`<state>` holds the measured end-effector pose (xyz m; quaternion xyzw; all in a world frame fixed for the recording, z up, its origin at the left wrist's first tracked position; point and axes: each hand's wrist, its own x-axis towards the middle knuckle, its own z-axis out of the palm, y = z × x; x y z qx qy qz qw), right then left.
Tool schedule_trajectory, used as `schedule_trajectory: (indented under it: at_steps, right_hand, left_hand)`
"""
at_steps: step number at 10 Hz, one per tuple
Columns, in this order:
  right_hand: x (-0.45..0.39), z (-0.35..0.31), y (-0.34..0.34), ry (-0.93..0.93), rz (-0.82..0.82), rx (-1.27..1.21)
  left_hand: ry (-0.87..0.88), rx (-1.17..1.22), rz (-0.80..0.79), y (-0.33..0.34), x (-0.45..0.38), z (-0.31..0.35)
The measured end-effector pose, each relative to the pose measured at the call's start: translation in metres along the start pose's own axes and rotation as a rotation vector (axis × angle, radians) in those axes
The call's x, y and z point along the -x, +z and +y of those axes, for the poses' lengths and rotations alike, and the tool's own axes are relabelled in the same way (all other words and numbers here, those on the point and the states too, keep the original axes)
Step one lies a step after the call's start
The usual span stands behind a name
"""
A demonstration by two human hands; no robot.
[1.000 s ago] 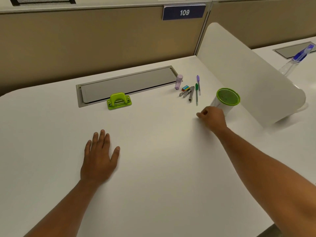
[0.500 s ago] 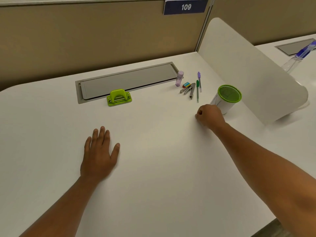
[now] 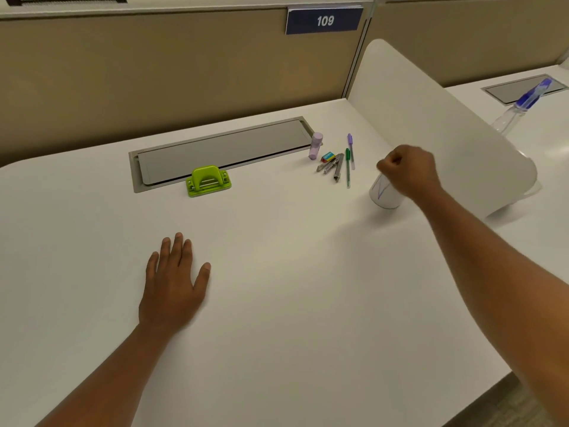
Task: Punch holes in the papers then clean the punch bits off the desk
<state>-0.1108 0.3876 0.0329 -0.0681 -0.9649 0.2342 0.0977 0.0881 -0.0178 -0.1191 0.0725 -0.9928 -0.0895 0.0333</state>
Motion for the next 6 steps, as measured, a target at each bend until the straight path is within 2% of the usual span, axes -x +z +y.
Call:
schedule_trajectory:
  at_steps: [1,3,5,6]
  right_hand:
    - [-0.018,0.015,-0.021,0.096,0.062,-0.041]
    - [-0.022,0.041,-0.013,0.128,-0.065,0.145]
    - [-0.016,0.037,-0.006,0.047,0.013,0.244]
    - [-0.008,0.027,-0.002,0.054,0.084,0.182]
  left_hand:
    - [-0.002,0.007,-0.009,-0.001,0.000,0.002]
    - [-0.002,0.012,-0.017,-0.002,-0.002,0.003]
    - [0.006,0.018,-0.003,-0.003,-0.002,0.003]
    - [0.003,0.023,-0.009,0.001,-0.001,0.002]
